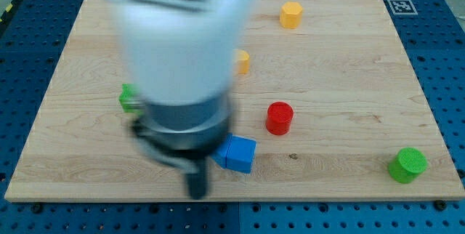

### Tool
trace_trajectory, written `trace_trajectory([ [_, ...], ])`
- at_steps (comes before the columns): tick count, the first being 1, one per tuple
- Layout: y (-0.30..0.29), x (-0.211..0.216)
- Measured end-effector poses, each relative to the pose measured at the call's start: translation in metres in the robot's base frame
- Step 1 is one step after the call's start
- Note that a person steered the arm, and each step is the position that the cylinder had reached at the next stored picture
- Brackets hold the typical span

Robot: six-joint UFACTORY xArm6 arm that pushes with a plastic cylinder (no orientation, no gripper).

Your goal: Move the green star to the left of the green circle

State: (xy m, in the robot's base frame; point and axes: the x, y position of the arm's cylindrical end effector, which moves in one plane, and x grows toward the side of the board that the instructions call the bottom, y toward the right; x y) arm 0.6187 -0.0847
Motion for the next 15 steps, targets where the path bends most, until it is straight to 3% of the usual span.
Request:
trace_trajectory([
  [1, -0.114, -0.031],
  [2, -0.145, -0.102],
  [3, -0.144, -0.123],
  [6, -0.053, -0.154],
  [8, 0.074, -0.165],
  [9, 0.146, -0.184],
  [11, 0.201, -0.255],
  [12, 0.259, -0.261],
  [13, 0.281, -0.243],
  [15, 0.245, -0.274],
])
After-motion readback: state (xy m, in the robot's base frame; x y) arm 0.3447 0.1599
